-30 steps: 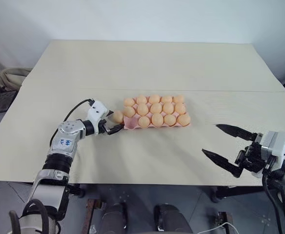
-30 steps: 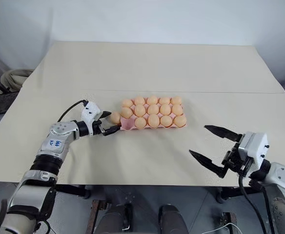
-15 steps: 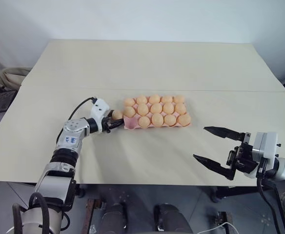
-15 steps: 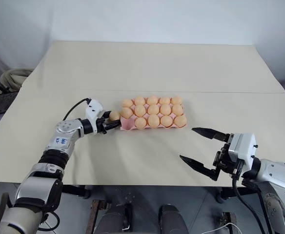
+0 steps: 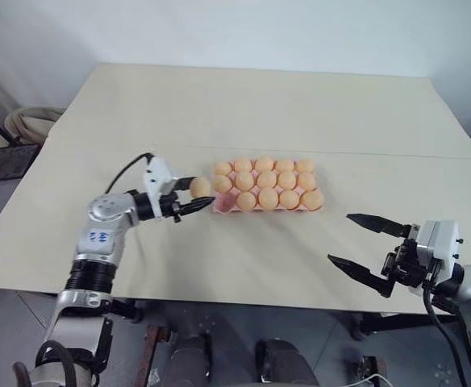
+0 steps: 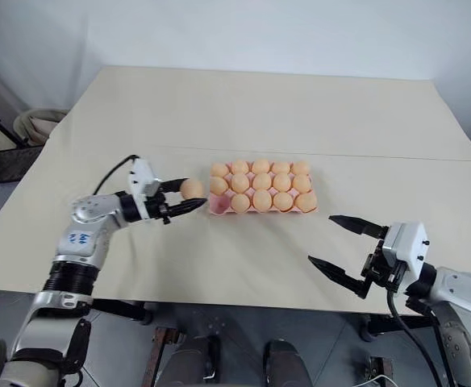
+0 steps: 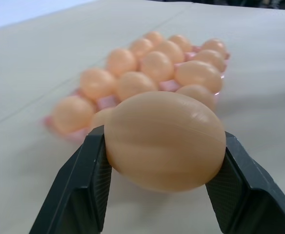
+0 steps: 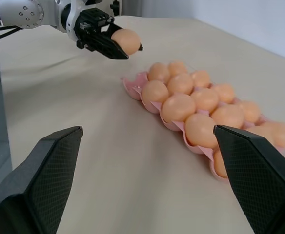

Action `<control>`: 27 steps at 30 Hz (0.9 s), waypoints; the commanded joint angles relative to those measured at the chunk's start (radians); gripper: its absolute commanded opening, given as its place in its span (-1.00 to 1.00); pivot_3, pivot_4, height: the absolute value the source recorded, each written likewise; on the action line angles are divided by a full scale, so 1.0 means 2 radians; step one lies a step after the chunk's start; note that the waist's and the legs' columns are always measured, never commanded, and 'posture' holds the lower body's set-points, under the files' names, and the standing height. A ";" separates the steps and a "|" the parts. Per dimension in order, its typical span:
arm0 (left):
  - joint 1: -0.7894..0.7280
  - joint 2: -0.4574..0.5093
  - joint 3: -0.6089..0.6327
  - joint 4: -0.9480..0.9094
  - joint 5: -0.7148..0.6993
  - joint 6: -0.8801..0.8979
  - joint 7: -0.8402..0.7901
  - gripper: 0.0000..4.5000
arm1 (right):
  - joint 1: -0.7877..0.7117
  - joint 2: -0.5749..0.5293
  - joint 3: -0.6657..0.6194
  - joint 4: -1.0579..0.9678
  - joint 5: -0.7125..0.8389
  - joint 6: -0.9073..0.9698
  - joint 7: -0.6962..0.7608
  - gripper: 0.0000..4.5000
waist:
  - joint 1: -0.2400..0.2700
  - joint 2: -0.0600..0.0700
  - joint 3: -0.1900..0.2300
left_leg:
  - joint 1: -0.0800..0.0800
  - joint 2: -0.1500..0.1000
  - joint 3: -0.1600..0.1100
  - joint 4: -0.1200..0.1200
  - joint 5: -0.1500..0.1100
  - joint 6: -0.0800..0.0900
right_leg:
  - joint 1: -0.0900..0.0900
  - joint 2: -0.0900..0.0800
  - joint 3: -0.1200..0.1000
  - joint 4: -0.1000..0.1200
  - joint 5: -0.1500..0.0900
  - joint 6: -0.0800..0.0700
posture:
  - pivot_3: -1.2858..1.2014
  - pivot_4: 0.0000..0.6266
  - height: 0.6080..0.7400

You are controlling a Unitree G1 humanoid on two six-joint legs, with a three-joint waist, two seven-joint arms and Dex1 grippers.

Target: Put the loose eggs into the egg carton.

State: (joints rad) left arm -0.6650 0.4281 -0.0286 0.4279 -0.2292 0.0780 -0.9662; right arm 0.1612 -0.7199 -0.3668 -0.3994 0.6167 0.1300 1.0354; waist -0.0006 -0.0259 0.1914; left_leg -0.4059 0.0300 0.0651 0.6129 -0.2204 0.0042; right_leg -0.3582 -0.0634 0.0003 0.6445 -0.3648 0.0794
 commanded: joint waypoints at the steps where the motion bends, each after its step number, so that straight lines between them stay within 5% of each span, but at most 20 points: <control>1: -0.022 -0.010 -0.007 0.025 0.012 -0.013 0.006 0.19 | 0.008 -0.003 -0.024 -0.009 0.006 -0.009 0.002 1.00 | -0.001 0.000 0.000 | 0.000 0.000 0.000 0.000 0.000 0.000 | 0.000 0.000 0.000 0.000 0.000 0.000 | 0.03 -0.52 1.00; 7: -0.029 -0.009 0.000 0.030 0.008 -0.013 0.002 0.99 | 0.015 0.003 -0.021 -0.016 0.005 -0.009 -0.006 1.00 | -0.003 0.000 0.000 | 0.000 0.001 0.000 0.000 0.000 0.000 | -0.001 0.001 0.000 0.000 0.000 0.000 | 0.03 -0.52 1.00; 13: 0.011 0.036 0.042 -0.033 -0.034 0.006 -0.023 0.99 | 0.008 0.001 -0.020 -0.001 0.002 -0.011 -0.003 1.00 | -0.004 0.000 0.000 | 0.000 0.001 0.000 0.000 0.000 0.000 | -0.001 0.001 0.000 0.001 0.000 0.000 | 0.03 -0.52 1.00; 27: 0.239 0.171 0.184 -0.175 -0.086 0.021 -0.036 0.99 | -0.016 -0.028 -0.038 0.097 -0.017 -0.038 0.044 1.00 | -0.014 0.000 0.000 | 0.000 0.001 0.000 -0.001 -0.002 -0.003 | -0.001 -0.001 0.000 -0.001 -0.001 -0.002 | 0.03 -0.52 1.00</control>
State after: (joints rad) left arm -0.2040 0.7549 0.2984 0.1380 -0.3695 0.1126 -1.0431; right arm 0.1345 -0.7630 -0.4057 -0.2139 0.5772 0.0754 1.1121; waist -0.0279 -0.0256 0.1914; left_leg -0.4057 0.0312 0.0642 0.6094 -0.2248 -0.0023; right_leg -0.3593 -0.0661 0.0008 0.6418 -0.3668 0.0758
